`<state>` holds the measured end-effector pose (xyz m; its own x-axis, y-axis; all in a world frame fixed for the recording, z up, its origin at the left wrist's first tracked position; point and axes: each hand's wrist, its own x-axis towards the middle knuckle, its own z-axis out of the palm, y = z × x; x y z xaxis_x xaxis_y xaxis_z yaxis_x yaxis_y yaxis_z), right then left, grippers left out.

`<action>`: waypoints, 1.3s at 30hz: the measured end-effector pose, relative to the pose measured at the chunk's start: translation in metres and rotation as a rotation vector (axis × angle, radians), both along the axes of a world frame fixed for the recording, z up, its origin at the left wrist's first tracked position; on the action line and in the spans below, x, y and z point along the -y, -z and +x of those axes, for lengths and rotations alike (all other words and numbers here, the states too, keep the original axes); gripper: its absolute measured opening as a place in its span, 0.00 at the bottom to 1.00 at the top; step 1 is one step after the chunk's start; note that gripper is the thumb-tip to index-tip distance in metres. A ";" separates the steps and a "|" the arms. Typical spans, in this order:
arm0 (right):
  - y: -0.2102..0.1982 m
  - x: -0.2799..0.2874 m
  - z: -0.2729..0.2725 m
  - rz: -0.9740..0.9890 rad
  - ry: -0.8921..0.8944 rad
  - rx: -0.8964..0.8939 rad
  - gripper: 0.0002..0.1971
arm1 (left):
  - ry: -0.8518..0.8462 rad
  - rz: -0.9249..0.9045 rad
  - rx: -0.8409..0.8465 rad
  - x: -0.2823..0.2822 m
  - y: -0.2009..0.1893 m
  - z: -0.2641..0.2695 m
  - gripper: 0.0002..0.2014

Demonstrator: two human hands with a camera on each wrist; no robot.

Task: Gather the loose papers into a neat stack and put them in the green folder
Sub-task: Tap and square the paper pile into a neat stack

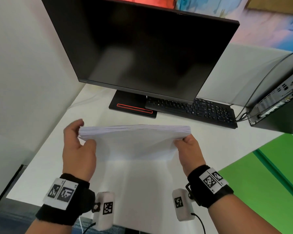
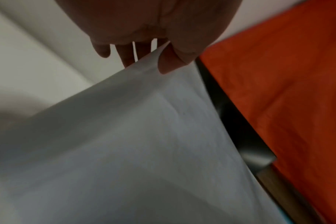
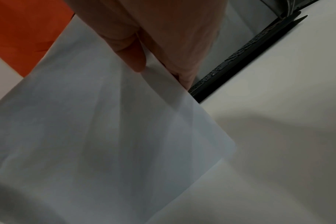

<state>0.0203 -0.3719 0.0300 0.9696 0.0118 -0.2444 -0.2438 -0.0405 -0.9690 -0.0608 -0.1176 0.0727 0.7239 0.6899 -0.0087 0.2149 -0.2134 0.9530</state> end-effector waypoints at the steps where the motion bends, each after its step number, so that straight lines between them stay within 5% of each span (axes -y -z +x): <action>1: 0.000 0.000 0.000 0.006 -0.002 0.002 0.24 | 0.050 0.119 0.009 0.002 -0.007 0.000 0.32; 4: 0.000 -0.001 0.000 0.006 -0.002 0.009 0.24 | 0.317 0.639 0.053 0.020 -0.024 0.004 0.40; 8: 0.003 0.000 0.000 -0.046 0.007 0.008 0.23 | 0.637 1.112 -0.177 0.055 -0.027 0.022 0.38; 11: 0.005 0.001 0.001 -0.065 0.002 -0.001 0.22 | 0.719 1.273 -0.295 0.067 -0.021 0.034 0.35; 17: 0.002 0.003 -0.001 -0.092 -0.024 0.039 0.16 | 0.699 1.325 -0.151 0.070 -0.021 0.043 0.19; 23: -0.008 0.018 0.002 -0.333 -0.116 0.191 0.09 | 0.589 1.218 -0.097 0.048 -0.035 0.036 0.17; 29: -0.031 0.030 0.013 -0.465 -0.082 0.270 0.07 | 0.359 0.653 0.028 0.008 -0.039 0.020 0.08; 33: -0.038 0.024 0.017 -0.593 0.120 0.370 0.20 | 0.294 0.450 0.088 0.004 -0.034 0.010 0.12; 37: -0.039 0.009 0.009 -0.227 0.148 0.268 0.17 | 0.187 0.220 0.153 -0.004 -0.027 0.007 0.11; 39: -0.036 -0.003 0.002 -0.001 -0.018 0.204 0.32 | 0.170 0.082 0.211 -0.005 -0.020 0.007 0.10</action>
